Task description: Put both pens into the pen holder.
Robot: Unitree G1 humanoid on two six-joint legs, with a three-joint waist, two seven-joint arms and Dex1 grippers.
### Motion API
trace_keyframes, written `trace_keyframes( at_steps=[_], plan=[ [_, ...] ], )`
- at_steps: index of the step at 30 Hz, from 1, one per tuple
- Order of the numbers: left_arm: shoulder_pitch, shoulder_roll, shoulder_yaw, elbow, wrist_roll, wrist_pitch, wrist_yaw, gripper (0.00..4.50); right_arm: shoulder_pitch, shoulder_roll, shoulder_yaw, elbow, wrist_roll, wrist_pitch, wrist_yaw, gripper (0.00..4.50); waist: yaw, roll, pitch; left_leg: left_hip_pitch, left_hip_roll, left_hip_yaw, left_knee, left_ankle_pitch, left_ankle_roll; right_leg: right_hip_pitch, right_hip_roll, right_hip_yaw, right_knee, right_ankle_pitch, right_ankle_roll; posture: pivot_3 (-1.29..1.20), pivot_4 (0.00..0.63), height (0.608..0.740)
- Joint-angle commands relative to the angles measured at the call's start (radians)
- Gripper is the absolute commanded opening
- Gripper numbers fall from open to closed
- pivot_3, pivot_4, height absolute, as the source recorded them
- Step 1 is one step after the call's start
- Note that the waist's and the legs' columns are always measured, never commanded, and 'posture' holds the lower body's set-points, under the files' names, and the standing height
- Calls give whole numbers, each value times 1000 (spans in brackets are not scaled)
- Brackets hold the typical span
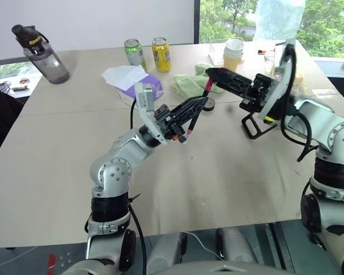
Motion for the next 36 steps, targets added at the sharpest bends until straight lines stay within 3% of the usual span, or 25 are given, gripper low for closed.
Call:
trace_keyframes(
  at_steps=[1,8,10,17,19,22,28,32,36],
  plan=[
    [-13,-2,-12,-27,-15,-31,-8,0,-21,-5,25,-31,49,1,-21,3263,0,0,0,0,0,0,0,0,0,0,0,0,0,0,0,0,150,740],
    [-5,-2,-13,-25,-61,1,14,0,-24,-14,39,-38,45,-12,-8,131,1,0,0,0,0,0,0,0,0,0,0,0,0,0,0,0,150,740],
    [-2,8,-13,-25,-71,22,27,952,-24,-14,41,-40,46,-13,0,63,2,0,0,0,0,0,0,0,0,0,0,0,0,0,0,0,150,740],
    [0,71,-23,-20,-16,5,23,3422,-34,-22,34,-56,-29,-46,65,63,1,0,0,0,0,0,0,0,0,0,0,0,0,0,0,0,150,740],
    [0,142,-28,-19,23,-4,-22,4476,-43,-111,61,-73,-193,-60,168,63,3,0,0,0,0,0,0,0,0,0,0,0,0,0,0,0,150,740],
    [4,268,-57,-27,86,-14,-110,4476,-63,-268,152,-101,-479,-121,353,63,5,1,0,-2,-1,0,0,0,0,-2,1,0,0,0,0,0,150,740],
    [11,434,-113,-44,151,-12,-235,4476,-164,-448,299,-69,-848,-275,688,63,2,1,1,-2,0,1,-1,0,0,-3,0,1,0,0,0,0,150,740],
    [5,456,-133,-42,183,-37,-263,4476,-222,-555,446,-36,-1123,-433,919,63,6,1,1,-3,0,0,-1,0,0,-4,0,0,-1,0,0,0,150,740],
    [-3,450,-126,-44,187,-42,-262,4476,-236,-577,493,-1,-1265,-508,1057,63,7,1,1,-4,0,0,-1,0,0,-4,0,0,-2,0,0,0,150,740]
  ],
)
